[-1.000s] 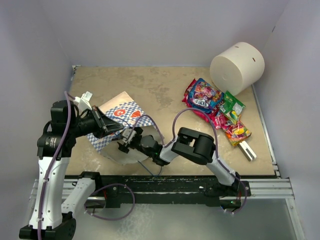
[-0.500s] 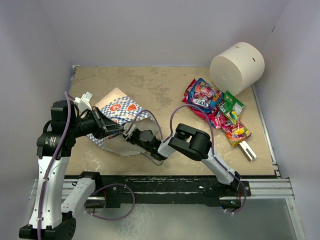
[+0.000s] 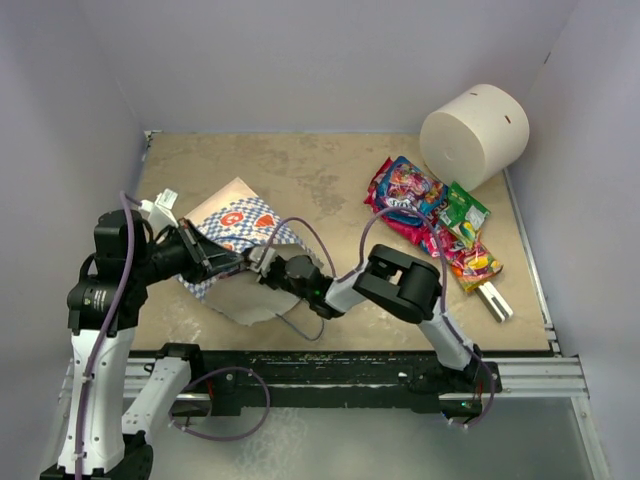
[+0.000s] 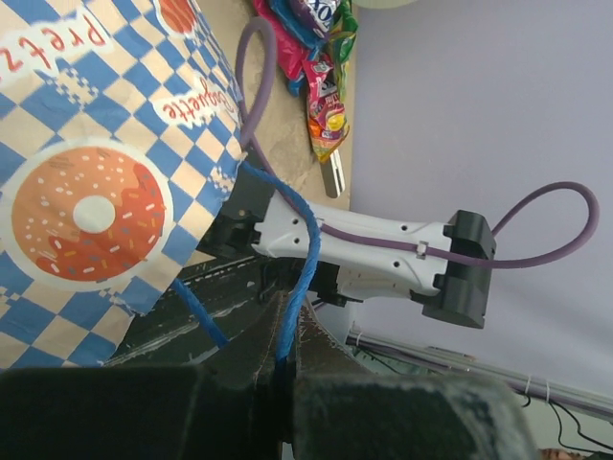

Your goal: Take the snacks out of the paper bag

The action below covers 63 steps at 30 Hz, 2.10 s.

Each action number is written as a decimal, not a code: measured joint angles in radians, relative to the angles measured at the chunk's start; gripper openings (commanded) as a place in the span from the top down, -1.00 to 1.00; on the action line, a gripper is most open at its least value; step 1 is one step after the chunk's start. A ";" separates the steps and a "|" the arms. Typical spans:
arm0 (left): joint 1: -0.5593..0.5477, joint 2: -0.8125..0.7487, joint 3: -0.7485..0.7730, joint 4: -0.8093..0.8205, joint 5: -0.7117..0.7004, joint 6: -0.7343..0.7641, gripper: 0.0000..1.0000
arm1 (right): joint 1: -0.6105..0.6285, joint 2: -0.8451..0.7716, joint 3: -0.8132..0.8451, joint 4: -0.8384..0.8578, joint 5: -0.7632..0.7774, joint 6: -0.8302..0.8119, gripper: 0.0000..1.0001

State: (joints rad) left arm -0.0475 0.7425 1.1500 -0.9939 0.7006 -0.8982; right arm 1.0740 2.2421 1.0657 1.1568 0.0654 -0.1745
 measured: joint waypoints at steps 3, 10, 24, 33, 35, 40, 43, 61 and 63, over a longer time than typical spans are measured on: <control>0.000 -0.011 0.000 -0.010 -0.008 0.000 1.00 | 0.000 -0.100 -0.094 -0.014 -0.013 -0.009 1.00; 0.000 -0.012 -0.004 -0.007 -0.024 -0.006 1.00 | 0.000 -0.328 -0.362 -0.019 -0.044 -0.028 1.00; 0.000 0.005 -0.013 0.055 -0.016 -0.045 1.00 | 0.046 -0.358 -0.439 -0.015 -0.145 -0.153 -0.59; 0.000 0.000 -0.023 0.065 0.005 -0.060 1.00 | 0.058 -0.235 -0.195 0.004 -0.220 -0.233 -0.64; 0.000 0.000 -0.023 0.065 0.008 -0.060 1.00 | 0.058 -0.195 -0.156 -0.002 -0.232 -0.250 -0.64; 0.000 0.001 -0.023 0.064 0.016 -0.060 1.00 | 0.058 -0.125 -0.093 -0.067 -0.266 -0.318 -0.57; 0.000 0.005 -0.023 0.064 0.021 -0.060 1.00 | 0.058 -0.106 -0.061 -0.117 -0.270 -0.367 -0.45; 0.000 0.036 -0.023 0.064 0.029 -0.047 1.00 | 0.060 -0.073 -0.035 -0.193 -0.195 -0.532 0.70; 0.000 0.039 -0.023 0.064 0.029 -0.045 1.00 | 0.060 -0.073 -0.035 -0.194 -0.191 -0.532 0.82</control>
State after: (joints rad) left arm -0.0475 0.7818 1.1275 -0.9295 0.7300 -0.9428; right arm 1.1339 2.1689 1.0302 0.9630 -0.1257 -0.7067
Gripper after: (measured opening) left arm 0.009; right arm 0.186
